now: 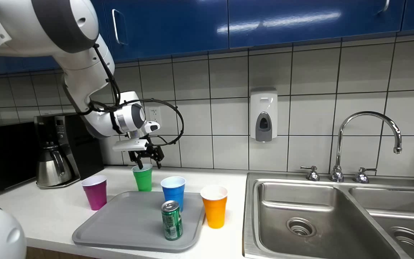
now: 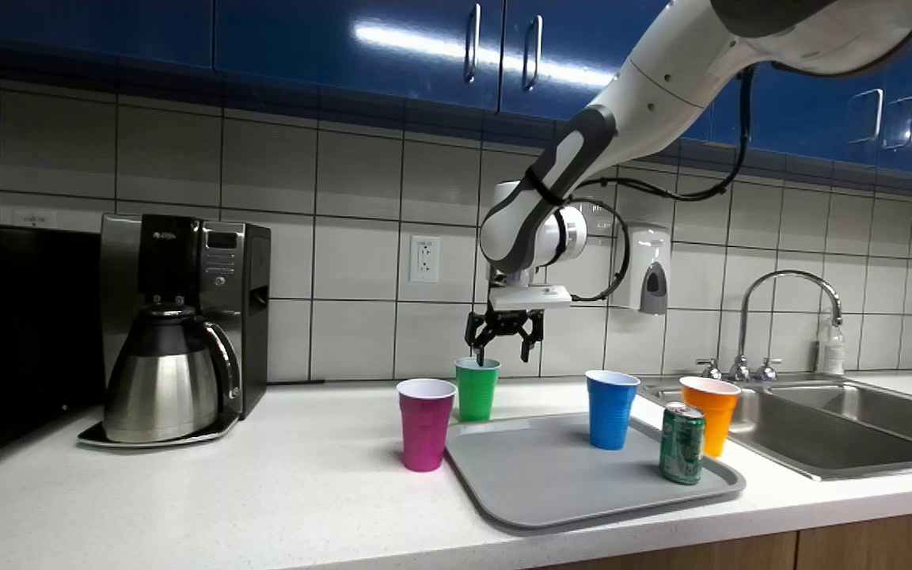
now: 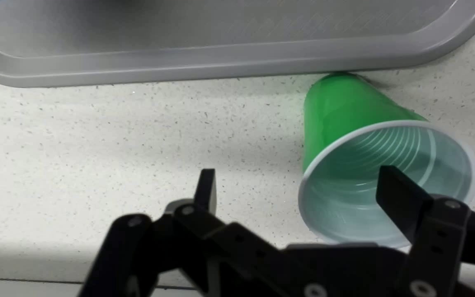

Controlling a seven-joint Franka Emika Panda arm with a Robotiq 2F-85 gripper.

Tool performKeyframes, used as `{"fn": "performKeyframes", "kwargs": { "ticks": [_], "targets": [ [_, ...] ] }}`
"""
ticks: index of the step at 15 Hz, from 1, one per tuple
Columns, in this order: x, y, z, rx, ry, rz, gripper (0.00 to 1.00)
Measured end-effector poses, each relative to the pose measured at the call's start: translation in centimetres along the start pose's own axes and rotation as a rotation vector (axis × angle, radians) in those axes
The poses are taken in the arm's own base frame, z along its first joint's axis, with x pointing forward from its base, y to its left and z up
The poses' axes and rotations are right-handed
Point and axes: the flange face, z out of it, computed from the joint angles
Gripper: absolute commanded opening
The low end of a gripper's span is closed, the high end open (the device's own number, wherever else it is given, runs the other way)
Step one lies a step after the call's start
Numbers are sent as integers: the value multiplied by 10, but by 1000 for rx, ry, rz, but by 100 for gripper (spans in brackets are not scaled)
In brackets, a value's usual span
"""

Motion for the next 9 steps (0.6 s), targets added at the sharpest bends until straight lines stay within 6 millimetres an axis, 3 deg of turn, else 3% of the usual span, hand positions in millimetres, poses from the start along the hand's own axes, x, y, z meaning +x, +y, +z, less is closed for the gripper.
{"fn": "performKeyframes", "kwargs": {
  "ticks": [6,7,9],
  "targets": [
    [3,-4,16,-10,-6,5,100],
    [3,-4,17,-10,-7,5,75],
    [4,-5,20,-11,-9,6,66]
  ]
}}
